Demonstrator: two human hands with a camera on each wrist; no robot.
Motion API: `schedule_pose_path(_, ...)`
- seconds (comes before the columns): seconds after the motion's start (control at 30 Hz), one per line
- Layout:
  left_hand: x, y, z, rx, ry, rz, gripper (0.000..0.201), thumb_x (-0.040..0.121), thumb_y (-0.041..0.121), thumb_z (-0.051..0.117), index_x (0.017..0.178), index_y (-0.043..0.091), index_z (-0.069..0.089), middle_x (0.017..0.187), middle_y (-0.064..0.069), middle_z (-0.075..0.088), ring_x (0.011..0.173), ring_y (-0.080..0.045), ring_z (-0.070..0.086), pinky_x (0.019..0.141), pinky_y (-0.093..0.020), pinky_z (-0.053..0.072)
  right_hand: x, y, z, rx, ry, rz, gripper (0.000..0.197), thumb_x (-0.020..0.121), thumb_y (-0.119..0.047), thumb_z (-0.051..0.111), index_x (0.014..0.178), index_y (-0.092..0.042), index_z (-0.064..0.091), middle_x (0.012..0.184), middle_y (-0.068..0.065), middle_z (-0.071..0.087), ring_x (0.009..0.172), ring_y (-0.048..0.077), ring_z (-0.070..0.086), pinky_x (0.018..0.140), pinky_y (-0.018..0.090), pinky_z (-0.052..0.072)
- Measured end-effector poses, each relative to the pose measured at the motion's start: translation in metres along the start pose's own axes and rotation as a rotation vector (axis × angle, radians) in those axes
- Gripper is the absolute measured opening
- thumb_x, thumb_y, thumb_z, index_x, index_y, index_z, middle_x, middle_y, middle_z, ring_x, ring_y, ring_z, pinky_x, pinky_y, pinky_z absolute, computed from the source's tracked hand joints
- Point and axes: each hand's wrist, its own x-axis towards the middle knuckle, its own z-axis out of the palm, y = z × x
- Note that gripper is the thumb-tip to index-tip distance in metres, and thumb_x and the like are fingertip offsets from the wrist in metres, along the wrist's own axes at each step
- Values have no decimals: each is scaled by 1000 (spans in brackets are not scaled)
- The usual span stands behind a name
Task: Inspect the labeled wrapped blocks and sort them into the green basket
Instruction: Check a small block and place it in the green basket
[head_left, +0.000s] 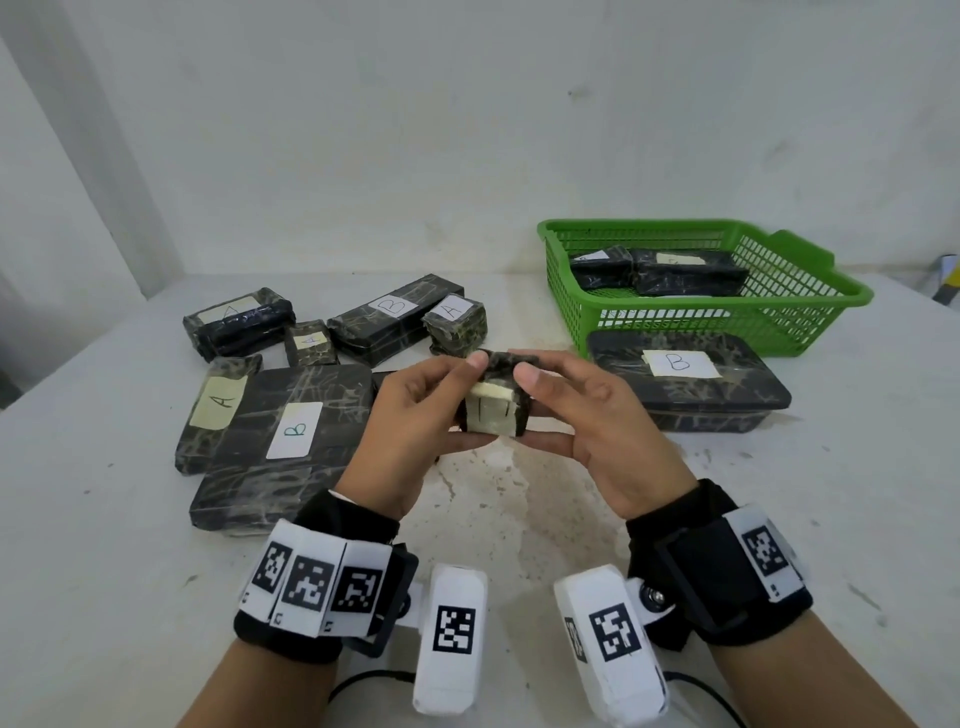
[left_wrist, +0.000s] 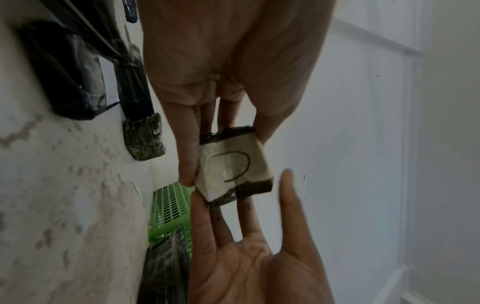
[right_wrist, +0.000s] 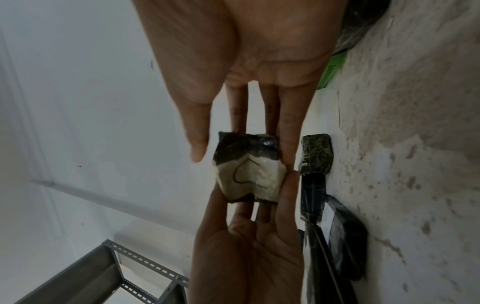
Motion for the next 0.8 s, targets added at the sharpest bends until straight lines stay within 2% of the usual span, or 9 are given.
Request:
schedule_pose_path(0.1,1,0,0,-27,16,-60,37,97,35,52,106,3,69,106,-22,70,97,-34,69,79,-40,61,1,3,1,1,-3,-17,60,64,-31,77,120,-23,60,101,4,72,97,16,69,87,33,58)
schedule_pose_path(0.23,0,3,1,-16,-24,-63,47,89,47,61,114,8,67,117,-22,66,109,-38,65,93,-49,55,4,8,1,-9,91,-63,38,70,-30,74,102,-13,62,96,9,72,88,19,66,84,38,55)
schedule_pose_path(0.3,1,3,0,-31,-77,7,41,87,40,62,118,13,64,113,-15,68,106,-29,66,89,-41,57,4,5,0,15,83,-65,29,73,-31,71,93,-11,65,85,5,70,76,15,63,70,32,55)
schedule_pose_path(0.37,0,4,-3,-67,-162,79,47,83,29,67,129,17,59,113,-6,69,105,-21,65,85,-34,56,4,1,-2,48,67,-53,25,73,-30,69,89,-11,65,78,2,69,66,11,60,59,24,50)
schedule_pose_path(0.47,0,3,-7,-48,-254,149,72,70,18,77,137,21,54,125,-14,62,111,-30,63,94,-45,54,3,-2,-4,81,77,-41,24,74,-33,67,86,-12,67,75,2,67,62,11,57,53,23,47)
schedule_pose_path(0.57,2,2,-7,-4,-239,166,77,65,15,82,136,25,56,120,-10,64,108,-30,63,96,-46,53,4,-5,-5,134,85,-13,24,76,-38,67,82,-16,72,83,9,65,66,15,56,54,25,46)
schedule_pose_path(0.63,1,2,-4,21,-209,172,71,65,19,83,132,25,60,121,-6,66,110,-30,64,94,-45,54,2,-7,-6,172,49,25,32,79,-46,70,88,-15,74,92,15,67,70,16,58,54,25,48)
schedule_pose_path(0.7,1,6,0,53,-152,197,64,63,25,84,124,21,65,120,-7,68,111,-31,65,92,-42,55,1,-10,-6,241,-4,56,49,73,-55,75,99,-13,75,102,17,70,76,17,64,58,25,53)
schedule_pose_path(0.8,2,21,8,86,-69,255,61,59,31,85,115,12,67,110,-7,72,105,-28,68,92,-41,56,1,-21,-5,379,-48,66,71,68,-49,84,119,-3,66,115,21,68,87,21,69,67,28,59)
